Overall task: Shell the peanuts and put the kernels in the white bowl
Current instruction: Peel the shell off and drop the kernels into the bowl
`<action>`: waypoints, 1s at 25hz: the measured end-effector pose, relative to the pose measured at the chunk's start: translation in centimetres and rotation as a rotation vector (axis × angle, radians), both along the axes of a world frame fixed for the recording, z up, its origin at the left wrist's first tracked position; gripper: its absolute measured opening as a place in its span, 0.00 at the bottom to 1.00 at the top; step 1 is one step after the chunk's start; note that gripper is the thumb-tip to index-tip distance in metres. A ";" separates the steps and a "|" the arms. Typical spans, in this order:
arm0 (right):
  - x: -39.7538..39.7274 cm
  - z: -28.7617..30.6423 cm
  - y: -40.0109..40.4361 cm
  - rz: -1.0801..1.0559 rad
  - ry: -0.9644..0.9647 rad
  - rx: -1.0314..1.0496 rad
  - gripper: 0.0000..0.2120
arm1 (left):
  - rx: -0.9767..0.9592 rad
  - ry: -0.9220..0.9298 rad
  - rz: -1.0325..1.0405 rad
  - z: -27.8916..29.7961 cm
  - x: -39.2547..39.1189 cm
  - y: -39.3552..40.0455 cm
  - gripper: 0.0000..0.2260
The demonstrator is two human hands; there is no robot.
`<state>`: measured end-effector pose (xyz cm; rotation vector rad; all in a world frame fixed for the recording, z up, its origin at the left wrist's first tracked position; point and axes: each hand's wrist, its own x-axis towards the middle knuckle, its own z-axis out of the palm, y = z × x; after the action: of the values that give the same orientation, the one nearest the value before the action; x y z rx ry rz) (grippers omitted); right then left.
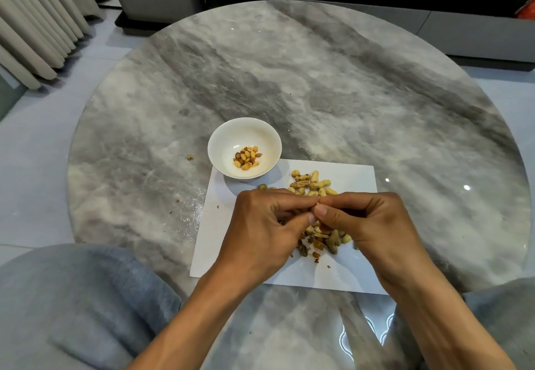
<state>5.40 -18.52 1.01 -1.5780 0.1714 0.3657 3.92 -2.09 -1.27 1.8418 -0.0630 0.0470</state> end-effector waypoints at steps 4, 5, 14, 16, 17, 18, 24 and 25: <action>-0.5 -0.1 0.4 -0.066 -0.056 0.047 0.08 | -0.078 0.005 0.005 0.1 0.1 0.2 0.13; -0.6 -0.2 0.5 -0.087 -0.051 0.058 0.09 | -0.098 0.013 0.012 0.0 0.2 0.2 0.12; -0.5 -0.9 1.0 -0.177 0.072 0.192 0.10 | -0.280 0.189 0.021 0.4 0.4 0.0 0.13; -0.5 -1.1 1.2 -0.185 0.099 0.213 0.11 | -0.352 0.296 0.051 0.5 0.3 -0.2 0.13; -0.5 -1.3 1.2 -0.190 0.109 0.222 0.12 | -0.405 0.363 0.077 0.4 0.2 -0.4 0.13; -0.5 -1.5 1.3 -0.194 0.114 0.227 0.11 | -0.466 0.428 0.102 0.5 0.2 -0.5 0.13; -1.2 -1.7 2.2 -0.145 -0.193 -0.074 0.08 | -0.865 0.653 0.188 0.4 0.5 -0.6 0.10; -1.3 -1.9 2.4 -0.116 -0.349 -0.203 0.08 | -0.909 0.664 0.194 0.5 0.5 -0.5 0.10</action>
<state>4.09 -16.13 -0.91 -1.7963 0.0298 -0.0226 4.41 -2.62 -0.80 0.8789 0.5228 -0.3485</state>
